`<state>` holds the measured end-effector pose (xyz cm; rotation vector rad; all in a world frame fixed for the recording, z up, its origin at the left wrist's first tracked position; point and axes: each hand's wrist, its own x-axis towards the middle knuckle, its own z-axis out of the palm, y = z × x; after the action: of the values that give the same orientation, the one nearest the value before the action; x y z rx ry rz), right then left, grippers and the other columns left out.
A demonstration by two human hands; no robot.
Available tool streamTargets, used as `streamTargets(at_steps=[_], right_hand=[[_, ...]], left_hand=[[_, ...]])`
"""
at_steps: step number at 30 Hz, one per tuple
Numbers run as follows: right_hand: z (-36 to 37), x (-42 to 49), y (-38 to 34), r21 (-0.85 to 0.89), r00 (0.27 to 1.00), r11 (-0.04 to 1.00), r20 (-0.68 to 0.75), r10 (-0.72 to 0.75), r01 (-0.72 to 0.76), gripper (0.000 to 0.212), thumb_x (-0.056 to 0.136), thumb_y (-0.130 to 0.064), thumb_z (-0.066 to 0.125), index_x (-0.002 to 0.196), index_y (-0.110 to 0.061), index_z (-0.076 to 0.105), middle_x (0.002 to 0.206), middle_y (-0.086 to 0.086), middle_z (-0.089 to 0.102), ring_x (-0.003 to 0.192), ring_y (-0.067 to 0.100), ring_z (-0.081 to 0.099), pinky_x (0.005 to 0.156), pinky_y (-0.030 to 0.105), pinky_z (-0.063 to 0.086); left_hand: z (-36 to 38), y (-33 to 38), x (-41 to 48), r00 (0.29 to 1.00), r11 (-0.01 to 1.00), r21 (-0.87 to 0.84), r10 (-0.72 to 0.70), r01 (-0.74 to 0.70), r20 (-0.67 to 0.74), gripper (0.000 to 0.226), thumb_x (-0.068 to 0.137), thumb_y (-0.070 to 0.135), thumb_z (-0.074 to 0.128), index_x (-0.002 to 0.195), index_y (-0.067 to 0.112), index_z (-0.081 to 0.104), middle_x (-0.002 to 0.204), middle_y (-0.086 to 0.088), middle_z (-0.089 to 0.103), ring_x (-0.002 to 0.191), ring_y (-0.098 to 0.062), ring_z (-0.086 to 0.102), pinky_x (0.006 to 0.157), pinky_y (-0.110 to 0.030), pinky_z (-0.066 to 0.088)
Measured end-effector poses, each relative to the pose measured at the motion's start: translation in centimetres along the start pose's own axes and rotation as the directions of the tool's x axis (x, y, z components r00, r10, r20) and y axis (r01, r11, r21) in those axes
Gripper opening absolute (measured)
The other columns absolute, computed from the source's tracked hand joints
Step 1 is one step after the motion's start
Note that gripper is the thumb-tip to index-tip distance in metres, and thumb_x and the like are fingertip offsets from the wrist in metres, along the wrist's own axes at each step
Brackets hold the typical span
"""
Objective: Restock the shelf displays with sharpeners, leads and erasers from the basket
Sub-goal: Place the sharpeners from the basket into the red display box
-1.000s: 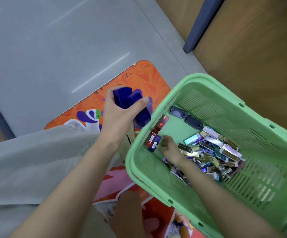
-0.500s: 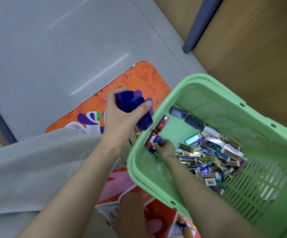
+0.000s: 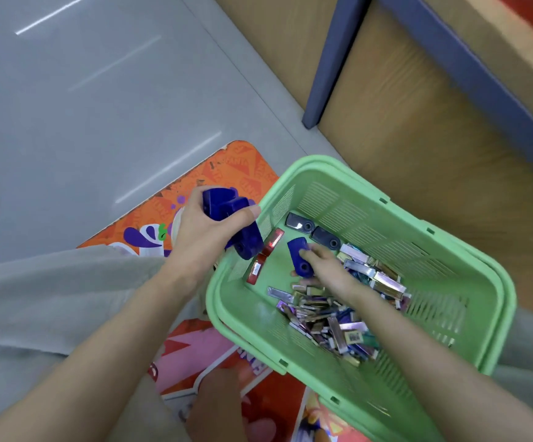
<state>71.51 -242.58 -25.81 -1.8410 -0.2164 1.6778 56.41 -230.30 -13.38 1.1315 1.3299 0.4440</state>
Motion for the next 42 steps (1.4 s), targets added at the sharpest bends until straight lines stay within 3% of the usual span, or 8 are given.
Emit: streamTargets(at_steps=[4,8,19,22,25,31,38,42], right_hand=[[-2.2,-5.0,-4.7,-0.026,0.976,0.976,0.014,-0.216,0.216,0.019,0.102,-0.026,0.040,0.111,-0.015,0.053,0.090,0.004,0.066,0.052,0.006,0.051,0.048,0.016,0.037],[-3.7,-10.6,-8.5,-0.103,0.931,0.925,0.026,-0.365,0.365,0.014,0.101,-0.021,0.043,0.108,-0.012,0.051,0.082,0.000,0.057,0.066,0.015,0.053,0.062,0.024,0.040],[-6.5,-24.1,-11.7,-0.275,0.676,0.706,-0.210,-0.706,0.653,0.021,0.090,-0.014,0.060,0.110,-0.008,0.058,0.091,-0.002,0.067,0.069,0.005,0.063,0.060,0.016,0.049],[-8.1,-24.9,-13.8,-0.383,0.570,0.651,-0.316,-0.759,0.655,0.019,0.090,-0.016,0.062,0.107,-0.011,0.057,0.091,-0.002,0.067,0.068,0.001,0.061,0.060,0.014,0.048],[-9.6,-24.5,-17.2,-0.501,0.452,0.590,-0.381,-0.807,0.632,0.018,0.091,-0.018,0.062,0.107,-0.012,0.058,0.096,0.000,0.066,0.070,0.002,0.062,0.065,0.019,0.053],[-12.6,-21.1,-25.5,-0.688,0.251,0.527,-0.467,-0.848,0.499,0.012,0.092,-0.028,0.059,0.102,-0.024,0.053,0.098,-0.002,0.063,0.092,0.022,0.065,0.087,0.043,0.052],[-14.4,-16.3,-33.5,-0.784,0.125,0.494,-0.486,-0.865,0.377,0.030,0.092,-0.025,0.060,0.117,-0.012,0.051,0.111,0.005,0.059,0.104,0.020,0.057,0.091,0.030,0.047],[-14.9,-13.8,-35.7,-0.868,0.148,0.416,-0.389,-0.909,0.271,0.034,0.092,-0.024,0.060,0.121,-0.013,0.049,0.118,0.008,0.059,0.106,0.020,0.057,0.090,0.032,0.048]], left_hand=[[2.0,0.9,-1.9,0.998,0.999,-0.038,-0.006,0.008,0.068,0.036,0.076,0.010,0.075,0.103,0.013,0.051,0.084,0.003,0.058,0.054,0.006,0.057,0.048,-0.010,0.044],[3.8,2.4,-3.8,0.991,0.998,-0.025,0.065,-0.063,0.115,0.039,0.071,0.022,0.079,0.100,0.022,0.053,0.085,0.008,0.060,0.063,0.003,0.056,0.055,-0.013,0.045],[7.6,9.6,-8.8,0.927,0.956,-0.147,0.285,-0.255,0.245,0.041,0.073,0.022,0.079,0.101,0.021,0.050,0.091,0.005,0.059,0.077,-0.008,0.058,0.066,-0.021,0.047],[7.5,12.4,-8.3,0.903,0.939,-0.136,0.341,-0.315,0.262,0.043,0.072,0.026,0.079,0.102,0.023,0.048,0.090,0.008,0.057,0.075,-0.004,0.057,0.060,-0.017,0.044],[7.2,15.4,-7.0,0.899,0.925,-0.152,0.376,-0.349,0.226,0.049,0.069,0.031,0.082,0.103,0.022,0.048,0.091,0.007,0.057,0.079,-0.010,0.058,0.070,-0.028,0.052],[7.1,18.9,-4.6,0.901,0.905,-0.254,0.392,-0.341,0.188,0.047,0.067,0.032,0.083,0.097,0.024,0.048,0.091,0.008,0.058,0.081,-0.009,0.061,0.072,-0.030,0.055],[8.2,21.0,-2.4,0.907,0.866,-0.380,0.399,-0.325,0.133,0.045,0.071,0.029,0.081,0.099,0.022,0.047,0.088,0.009,0.055,0.073,-0.004,0.057,0.059,-0.018,0.047],[9.0,21.9,-1.1,0.903,0.869,-0.379,0.399,-0.318,0.158,0.046,0.070,0.031,0.080,0.101,0.023,0.047,0.090,0.010,0.056,0.075,-0.004,0.056,0.059,-0.016,0.046]])
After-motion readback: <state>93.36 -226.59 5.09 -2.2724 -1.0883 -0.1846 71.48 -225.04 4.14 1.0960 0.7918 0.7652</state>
